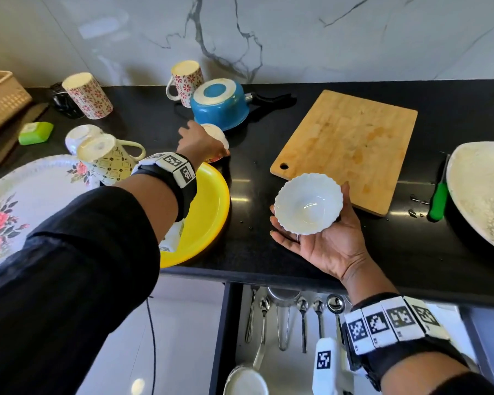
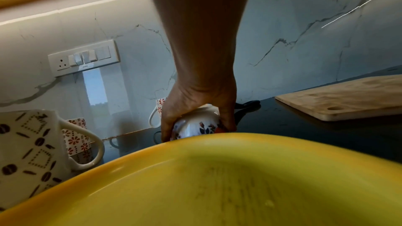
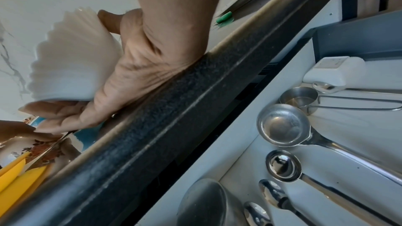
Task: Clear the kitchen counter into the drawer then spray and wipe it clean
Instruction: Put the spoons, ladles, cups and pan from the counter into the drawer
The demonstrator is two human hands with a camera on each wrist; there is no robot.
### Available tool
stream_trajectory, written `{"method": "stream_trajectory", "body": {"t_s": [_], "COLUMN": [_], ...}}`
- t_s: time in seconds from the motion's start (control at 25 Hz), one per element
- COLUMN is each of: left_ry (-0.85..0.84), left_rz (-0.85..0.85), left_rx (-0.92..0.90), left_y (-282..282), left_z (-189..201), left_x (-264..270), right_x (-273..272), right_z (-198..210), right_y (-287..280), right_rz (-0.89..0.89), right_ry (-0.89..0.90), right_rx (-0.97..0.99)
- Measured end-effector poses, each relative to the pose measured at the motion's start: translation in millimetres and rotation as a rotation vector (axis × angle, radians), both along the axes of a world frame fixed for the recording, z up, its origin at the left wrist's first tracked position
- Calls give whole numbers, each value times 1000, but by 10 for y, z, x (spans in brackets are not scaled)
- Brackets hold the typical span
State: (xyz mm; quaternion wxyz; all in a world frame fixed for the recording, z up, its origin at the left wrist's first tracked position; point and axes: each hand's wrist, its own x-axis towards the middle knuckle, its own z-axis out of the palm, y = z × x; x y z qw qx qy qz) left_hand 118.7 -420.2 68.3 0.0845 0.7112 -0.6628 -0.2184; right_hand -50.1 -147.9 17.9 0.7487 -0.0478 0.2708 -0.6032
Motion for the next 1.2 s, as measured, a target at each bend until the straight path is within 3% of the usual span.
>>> {"method": "stream_trajectory", "body": {"t_s": [0.16, 0.24, 0.36, 0.44, 0.52, 0.68, 0.8, 0.88, 1.0, 1.08, 1.2], "left_ry": [-65, 70, 428, 691, 839, 948, 936, 846, 564, 391, 289], "left_rz": [-201, -247, -282, -241, -154, -197, -313, -403, -548, -629, -629], "left_rx": [-288, -392, -440, -379, -255, 24, 180, 193, 183, 180, 145], "left_y": [290, 608, 1357, 1989, 2612, 3637, 4113, 4336, 4588, 4691, 4715], "left_z": [194, 321, 465, 472, 417, 178, 5, -114, -303, -423, -521], "left_x": [-35, -64, 41, 240, 453, 763, 841, 815, 767, 805, 1007], "right_x": [-2, 4, 37, 98, 174, 173, -83, -208, -147, -4, 280], "right_z": [-4, 14, 131, 221, 263, 246, 165, 164, 112, -4, -308], "right_y": [-1, 15, 67, 224, 513, 1511, 2257, 2676, 3041, 3095, 2980], "right_rz": [9, -5, -30, -58, -83, -9, 195, 274, 346, 444, 624], "right_ry": [3, 19, 43, 79, 94, 144, 181, 355, 1009, 1387, 1684], "right_rx": [-13, -24, -26, 12, 39, 4, -39, 89, 306, 301, 153]}}
